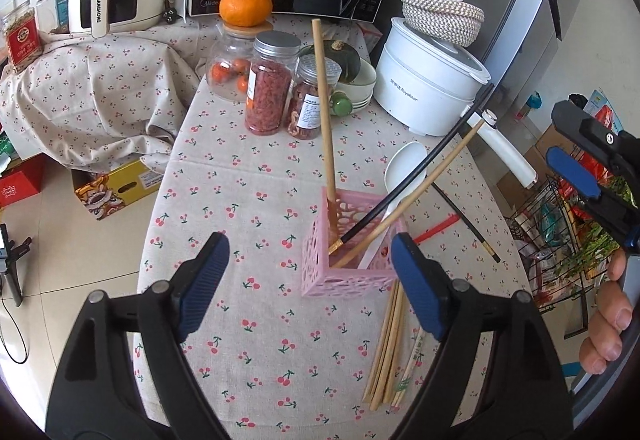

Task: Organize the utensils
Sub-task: 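Move the right gripper to the loose wooden chopsticks and close on one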

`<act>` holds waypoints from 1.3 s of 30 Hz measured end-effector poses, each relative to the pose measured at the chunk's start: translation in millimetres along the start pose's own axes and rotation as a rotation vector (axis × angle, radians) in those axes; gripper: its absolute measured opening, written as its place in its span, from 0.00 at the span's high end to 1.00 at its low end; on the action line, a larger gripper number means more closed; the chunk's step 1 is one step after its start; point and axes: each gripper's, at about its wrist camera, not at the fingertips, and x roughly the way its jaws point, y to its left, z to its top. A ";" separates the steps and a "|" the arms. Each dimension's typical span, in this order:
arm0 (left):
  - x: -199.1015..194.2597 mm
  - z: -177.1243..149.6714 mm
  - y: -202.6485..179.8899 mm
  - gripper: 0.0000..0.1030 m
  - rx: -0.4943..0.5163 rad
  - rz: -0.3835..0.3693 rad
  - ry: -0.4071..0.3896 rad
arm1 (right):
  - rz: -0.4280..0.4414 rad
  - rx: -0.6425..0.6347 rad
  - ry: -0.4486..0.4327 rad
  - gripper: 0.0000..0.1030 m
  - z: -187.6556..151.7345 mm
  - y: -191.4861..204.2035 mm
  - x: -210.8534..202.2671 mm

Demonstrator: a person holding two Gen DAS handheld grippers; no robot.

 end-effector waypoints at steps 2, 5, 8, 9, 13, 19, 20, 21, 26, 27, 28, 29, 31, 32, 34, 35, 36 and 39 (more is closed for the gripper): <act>2.7 -5.4 -1.6 0.19 0.009 -0.005 0.023 | -0.030 -0.022 0.022 0.25 -5.3 -9.2 -1.8; 8.3 -14.0 -4.0 0.19 0.020 -0.007 0.062 | -0.086 -0.053 0.064 0.23 -15.5 -25.0 -0.8; 14.9 -21.6 -7.0 0.18 0.032 -0.007 0.100 | -0.142 -0.064 0.116 0.21 -27.4 -43.1 1.9; 17.2 -24.1 -8.1 0.18 0.034 -0.006 0.112 | -0.159 -0.066 0.135 0.20 -31.4 -49.0 3.3; 26.6 -32.7 -12.8 0.18 0.041 -0.007 0.156 | -0.225 -0.071 0.206 0.19 -48.4 -69.7 10.8; 42.4 -44.9 -18.4 0.18 0.059 0.011 0.234 | -0.291 -0.092 0.346 0.18 -75.4 -85.3 34.8; 44.8 -46.6 -18.4 0.18 0.059 0.014 0.245 | -0.294 -0.087 0.370 0.18 -79.5 -87.0 40.4; 46.9 -48.2 -18.5 0.18 0.059 0.017 0.256 | -0.295 -0.080 0.394 0.18 -83.2 -88.6 46.5; 53.1 -52.2 -16.6 0.18 0.058 0.024 0.285 | -0.283 -0.057 0.466 0.19 -94.5 -89.0 74.5; 53.7 -52.5 -15.8 0.18 0.056 0.023 0.289 | -0.279 -0.057 0.473 0.19 -95.3 -87.8 79.6; 54.4 -52.6 -15.3 0.18 0.054 0.022 0.293 | -0.276 -0.055 0.477 0.21 -95.1 -86.4 84.7; 54.8 -52.7 -14.6 0.18 0.051 0.020 0.297 | -0.273 -0.052 0.481 0.29 -95.6 -85.4 90.0; 55.1 -52.5 -13.4 0.18 0.048 0.016 0.301 | -0.254 -0.033 0.499 0.46 -96.4 -84.8 100.9; 55.3 -52.3 -13.2 0.18 0.047 0.014 0.302 | -0.240 -0.016 0.508 0.56 -96.5 -85.3 106.5; 55.2 -52.5 -12.9 0.18 0.046 0.010 0.304 | -0.218 0.020 0.520 0.65 -96.2 -86.6 117.2; 55.2 -52.8 -12.7 0.18 0.046 0.007 0.305 | -0.210 0.037 0.522 0.71 -96.1 -87.1 121.7; 55.5 -53.0 -12.7 0.18 0.046 0.006 0.307 | -0.203 0.050 0.526 0.76 -96.0 -87.2 126.2; 56.0 -53.9 -12.2 0.18 0.051 0.003 0.314 | -0.224 0.065 0.544 0.83 -97.9 -86.7 139.7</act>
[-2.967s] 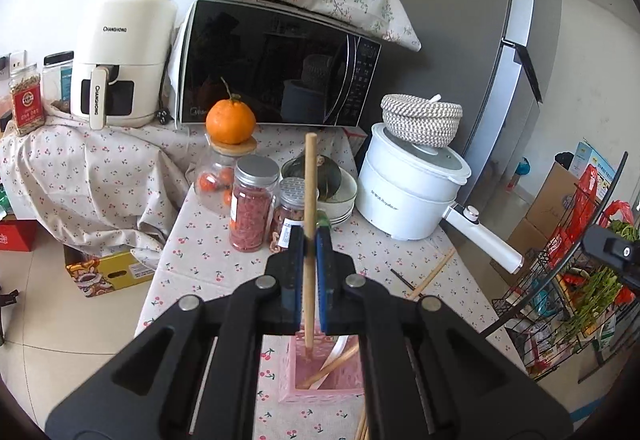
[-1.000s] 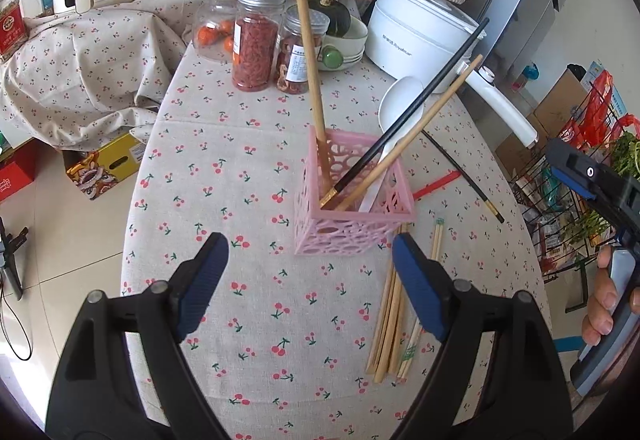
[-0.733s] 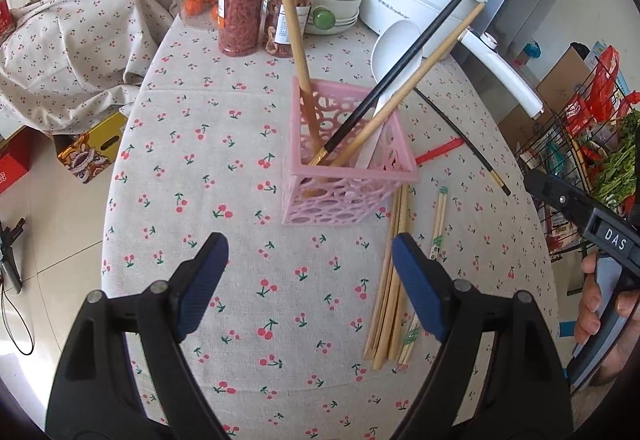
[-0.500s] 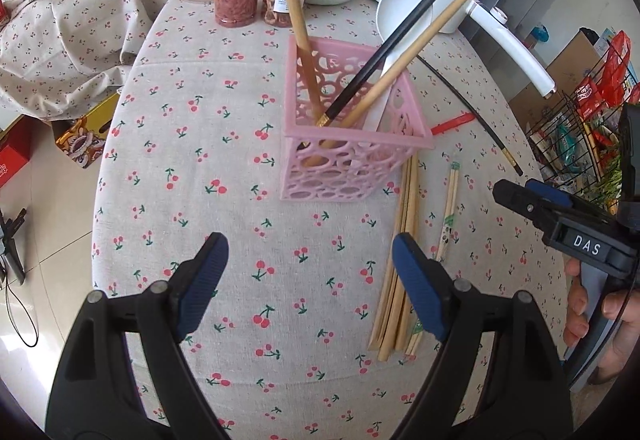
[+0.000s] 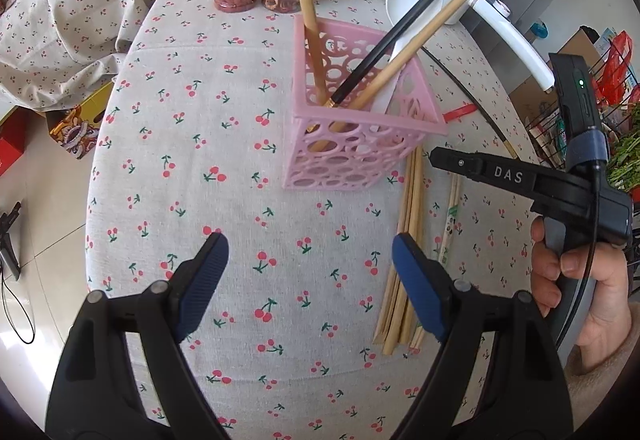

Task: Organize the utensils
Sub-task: 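Move the right gripper to the loose wooden chopsticks and close on one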

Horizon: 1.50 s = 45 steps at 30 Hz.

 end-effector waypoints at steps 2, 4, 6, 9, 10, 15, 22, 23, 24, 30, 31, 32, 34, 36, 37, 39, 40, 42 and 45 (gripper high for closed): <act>0.0 -0.4 1.4 0.18 0.002 0.000 0.002 | -0.005 0.007 0.013 0.84 0.6 2.4 6.8; -0.8 -0.9 2.4 0.18 0.005 -0.002 0.002 | -0.002 0.011 0.020 0.85 1.2 5.4 11.2; -2.0 -1.7 3.1 0.18 0.008 -0.003 0.001 | -0.003 0.004 0.017 0.85 2.0 10.5 11.8; -4.0 -2.3 5.1 0.18 0.007 -0.003 -0.002 | 0.004 0.007 0.018 0.85 2.3 15.1 11.8; -4.5 -2.5 6.1 0.18 0.006 -0.004 -0.003 | 0.008 0.008 0.019 0.85 2.2 16.3 12.0; -6.3 -2.6 8.3 0.18 0.001 -0.005 -0.008 | 0.020 -0.002 0.027 0.85 1.1 24.3 11.9; -6.4 -3.1 7.2 0.18 0.005 -0.006 -0.009 | -0.020 -0.031 0.050 0.84 -3.8 31.6 21.4; -6.3 -3.2 6.9 0.18 0.006 -0.006 -0.008 | -0.026 -0.034 0.051 0.84 -3.6 32.2 21.7; -6.3 -3.4 6.7 0.18 0.008 -0.006 -0.008 | -0.034 -0.040 0.052 0.84 -3.8 31.8 22.1; -6.0 -4.8 6.3 0.18 0.014 -0.007 -0.002 | -0.021 -0.055 0.090 0.84 -8.2 23.5 21.2; -6.1 -5.1 6.0 0.18 0.015 -0.006 -0.003 | 0.001 -0.038 0.096 0.84 -9.1 17.6 19.2; -6.3 -5.0 5.9 0.18 0.015 -0.007 -0.003 | 0.016 -0.025 0.099 0.84 -9.9 12.7 16.9; -6.9 -4.9 5.2 0.18 0.015 -0.009 -0.004 | 0.019 -0.022 0.090 0.83 -11.3 6.9 11.0; -7.3 -4.8 3.5 0.18 0.017 -0.008 -0.007 | 0.005 -0.029 0.080 0.83 -12.3 3.8 6.9; -7.3 -4.8 2.6 0.18 0.019 -0.008 -0.007 | 0.003 -0.028 0.080 0.83 -12.8 2.8 5.9; -7.0 -5.1 0.8 0.18 0.022 -0.009 -0.007 | 0.008 -0.022 0.084 0.83 -14.9 1.8 4.3; -6.6 -5.1 0.0 0.18 0.025 -0.008 -0.006 | 0.010 -0.027 0.084 0.83 -15.4 3.5 4.7; -6.0 -5.7 -0.7 0.18 0.031 -0.006 -0.005 | -0.005 -0.049 0.087 0.83 -16.3 9.2 6.8; -5.5 -6.5 -0.7 0.18 0.033 -0.005 -0.001 | -0.054 -0.070 0.087 0.83 -17.3 15.8 8.5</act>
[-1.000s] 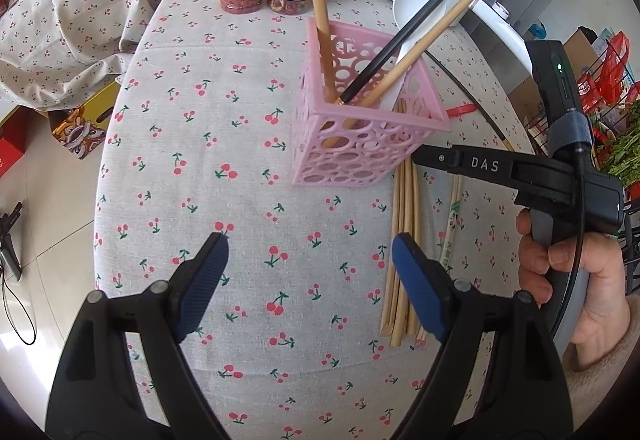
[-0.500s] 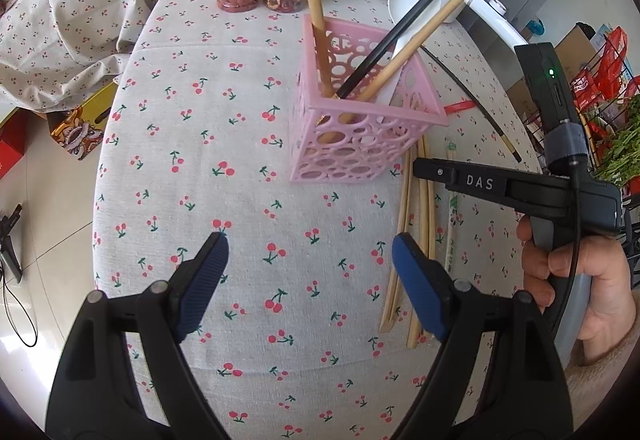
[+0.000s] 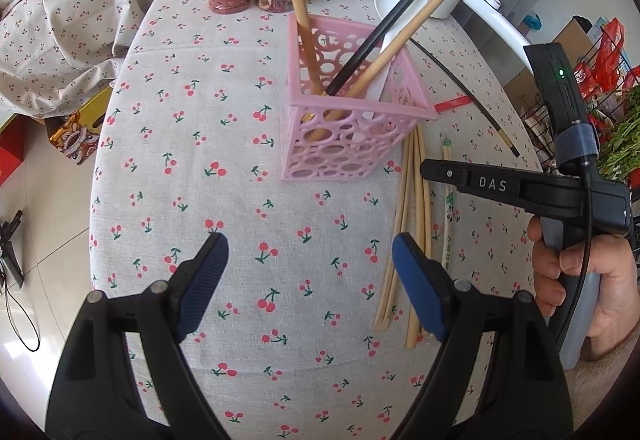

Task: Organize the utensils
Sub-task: 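Move the right gripper to the loose wooden chopsticks and close on one, then lift the wooden chopstick with right gripper while left gripper grasps another wooden chopstick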

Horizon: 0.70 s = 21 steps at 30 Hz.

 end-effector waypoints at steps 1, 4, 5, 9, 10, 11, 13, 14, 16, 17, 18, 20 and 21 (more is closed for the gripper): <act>-0.1 -0.1 0.2 0.18 -0.001 -0.001 0.000 | -0.014 -0.002 0.001 0.83 0.3 1.1 -0.1; -0.2 0.0 0.5 0.18 0.000 -0.002 0.001 | -0.033 -0.002 0.011 0.83 1.2 0.9 1.6; -0.4 -0.1 0.4 0.18 0.000 -0.003 0.002 | -0.045 -0.002 0.017 0.83 0.4 -0.2 1.2; -1.6 -0.8 -1.0 0.18 0.005 -0.008 -0.001 | -0.099 0.002 0.053 0.84 -4.0 -5.9 4.4; -1.8 -0.9 -2.0 0.18 0.007 -0.007 -0.001 | -0.097 0.002 0.046 0.84 -6.4 -8.0 2.3; -1.9 -1.1 -2.7 0.18 0.009 -0.007 -0.002 | -0.091 0.003 0.043 0.83 -6.2 -7.9 2.3; -1.6 -1.9 -4.1 0.18 0.012 -0.006 -0.002 | -0.093 -0.006 0.033 0.83 -6.1 -5.5 3.4; -1.1 -2.1 -4.8 0.18 0.013 -0.006 -0.001 | -0.101 -0.018 0.024 0.84 -5.7 -2.7 4.5; -0.1 -2.9 -6.9 0.18 0.019 -0.009 0.004 | -0.110 -0.030 0.008 0.90 -4.2 1.2 5.8; 0.2 -3.1 -8.0 0.18 0.025 -0.012 0.007 | -0.098 -0.023 0.004 0.91 -4.1 0.0 5.5; 0.2 -3.5 -9.8 0.18 0.031 -0.016 0.008 | -0.078 -0.008 0.002 0.93 -4.3 -2.5 5.0; -0.9 -4.7 -14.1 0.18 0.045 -0.028 0.009 | -0.018 0.018 -0.008 0.94 -4.3 -9.1 -0.5; -1.8 -5.1 -16.7 0.18 0.054 -0.035 0.008 | 0.013 0.028 -0.020 0.94 -5.7 -12.9 -7.4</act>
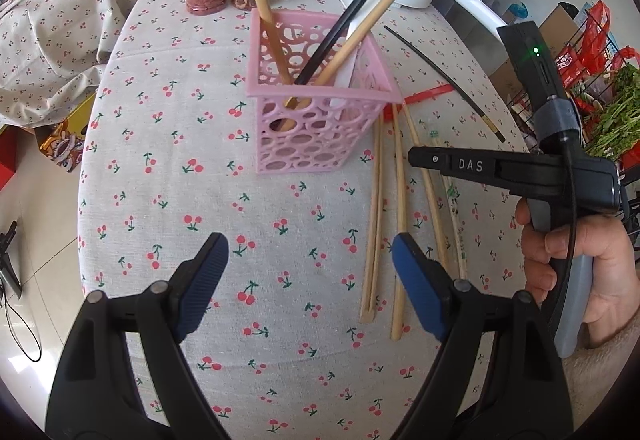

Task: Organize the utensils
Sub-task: 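Lift the wooden chopstick with right gripper while left gripper grasps another wooden chopstick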

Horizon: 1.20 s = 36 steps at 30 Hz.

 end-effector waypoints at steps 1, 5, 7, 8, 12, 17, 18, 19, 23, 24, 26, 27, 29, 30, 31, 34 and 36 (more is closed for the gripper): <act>-1.3 -0.6 -3.5 0.18 0.011 -0.005 -0.002 | 0.037 0.007 -0.013 0.94 -0.5 -4.1 -8.0; -3.5 -2.4 -19.9 0.19 0.066 -0.010 -0.017 | 0.149 0.014 -0.086 0.94 -12.1 -15.1 -55.3; -2.9 -3.3 -29.8 0.22 0.092 -0.007 -0.025 | 0.171 0.017 -0.125 0.94 -17.4 -21.5 -78.5; -1.9 -3.6 -35.6 0.25 0.107 -0.008 -0.025 | 0.181 0.023 -0.139 0.94 -19.9 -24.8 -87.7; 5.1 -3.8 -61.1 0.46 0.171 -0.025 -0.026 | 0.193 0.045 -0.192 0.94 -33.4 -47.6 -123.6; 28.0 8.6 -90.4 0.76 0.232 -0.011 -0.029 | 0.174 0.072 -0.227 0.94 -42.5 -71.4 -142.2; 34.6 12.4 -94.7 0.78 0.239 -0.001 -0.030 | 0.176 0.080 -0.229 0.94 -44.8 -77.0 -143.9; 41.5 15.7 -97.7 0.81 0.242 0.012 -0.029 | 0.178 0.085 -0.228 0.94 -45.7 -83.1 -144.8; 68.9 28.9 -102.6 0.85 0.224 0.064 -0.018 | 0.178 0.085 -0.220 0.94 -48.6 -95.1 -144.5; 74.4 31.5 -103.2 0.85 0.213 0.076 -0.017 | 0.178 0.085 -0.218 0.94 -48.6 -96.9 -144.5; 83.2 37.8 -103.8 0.85 0.194 0.111 -0.018 | 0.180 0.085 -0.214 0.94 -48.2 -100.5 -143.7; 86.3 40.8 -103.8 0.85 0.184 0.123 -0.018 | 0.181 0.086 -0.213 0.94 -48.1 -101.4 -143.5; 92.1 47.8 -103.3 0.85 0.169 0.143 -0.013 | 0.183 0.088 -0.212 0.94 -46.9 -102.8 -143.0; 95.0 50.5 -103.2 0.85 0.164 0.156 -0.009 | 0.185 0.089 -0.212 0.94 -46.0 -103.2 -142.8; 98.1 53.1 -102.8 0.85 0.160 0.167 -0.003 | 0.187 0.090 -0.212 0.94 -45.5 -103.4 -142.4; 104.7 57.3 -101.2 0.86 0.138 0.180 0.013 | 0.189 0.089 -0.210 0.94 -44.0 -102.1 -141.2; 104.5 58.9 -101.7 0.89 0.129 0.178 0.017 | 0.187 0.089 -0.208 0.94 -43.9 -101.2 -140.3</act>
